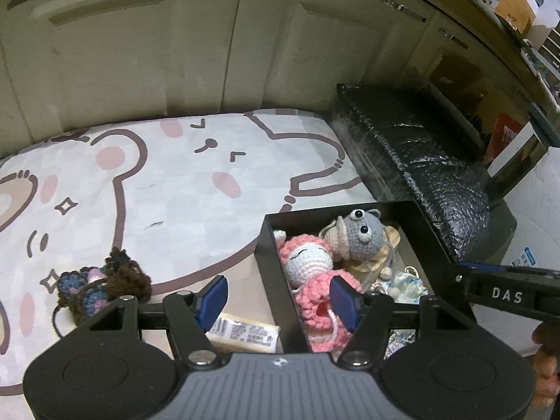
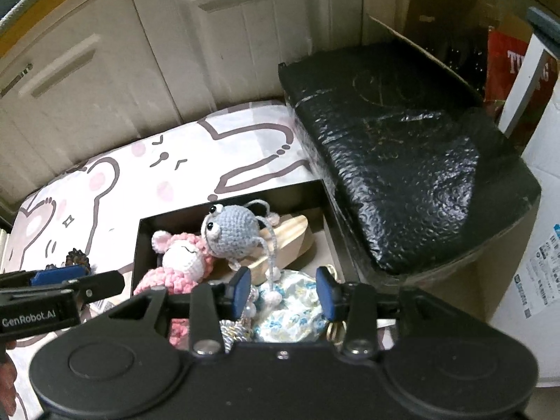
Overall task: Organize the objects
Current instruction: 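Withdraw both tools from the box back over the bed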
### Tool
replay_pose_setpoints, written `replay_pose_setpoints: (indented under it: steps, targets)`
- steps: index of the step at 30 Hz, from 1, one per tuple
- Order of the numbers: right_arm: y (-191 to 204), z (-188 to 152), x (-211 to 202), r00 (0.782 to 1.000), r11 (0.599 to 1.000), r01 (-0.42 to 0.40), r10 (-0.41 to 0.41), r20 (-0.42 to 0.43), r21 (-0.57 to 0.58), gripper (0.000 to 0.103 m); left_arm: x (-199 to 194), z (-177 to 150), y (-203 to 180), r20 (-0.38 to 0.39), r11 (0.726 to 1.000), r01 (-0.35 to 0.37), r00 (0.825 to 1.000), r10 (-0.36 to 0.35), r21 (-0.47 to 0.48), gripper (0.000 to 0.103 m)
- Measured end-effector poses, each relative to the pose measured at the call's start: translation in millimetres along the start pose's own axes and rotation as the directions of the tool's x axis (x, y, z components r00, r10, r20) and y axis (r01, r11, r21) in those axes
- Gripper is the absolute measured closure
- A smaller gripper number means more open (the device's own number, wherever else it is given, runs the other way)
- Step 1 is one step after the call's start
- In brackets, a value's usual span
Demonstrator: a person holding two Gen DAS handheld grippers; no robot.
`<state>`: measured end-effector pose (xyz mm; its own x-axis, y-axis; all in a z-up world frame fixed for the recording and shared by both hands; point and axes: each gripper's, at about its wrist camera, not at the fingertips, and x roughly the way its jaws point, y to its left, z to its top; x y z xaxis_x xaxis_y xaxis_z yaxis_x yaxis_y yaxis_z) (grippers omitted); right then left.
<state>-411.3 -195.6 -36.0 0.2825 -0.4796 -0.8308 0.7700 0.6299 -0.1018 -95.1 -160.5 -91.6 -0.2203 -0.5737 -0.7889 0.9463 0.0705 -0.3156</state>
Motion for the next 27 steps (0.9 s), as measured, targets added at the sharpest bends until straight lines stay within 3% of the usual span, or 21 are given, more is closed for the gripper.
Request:
replay_pose_setpoints:
  steps: [6, 11, 22, 27]
  targets:
    - [3, -5, -9, 1.0, 0.999, 0.012, -0.011, 0.025, -0.038, 0.05, -11, -4, 4, 0.001, 1.0, -0.029, 1.0, 0.029, 0.004, 0.038]
    - [5, -8, -18, 0.999, 0.998, 0.017, -0.015, 0.045, -0.058, 0.036, -17, -7, 10, -0.006, 0.998, -0.057, 0.998, 0.057, -0.006, 0.036]
    - [9, -15, -35, 0.995, 0.993, 0.019, -0.007, 0.102, -0.113, 0.013, -32, -13, 20, 0.013, 0.992, -0.125, 0.992, 0.125, -0.02, 0.008]
    - [8, -18, -41, 0.992, 0.992, 0.022, -0.006, 0.128, -0.122, 0.004, -39, -16, 23, 0.034, 0.988, -0.151, 0.988, 0.152, -0.019, 0.002]
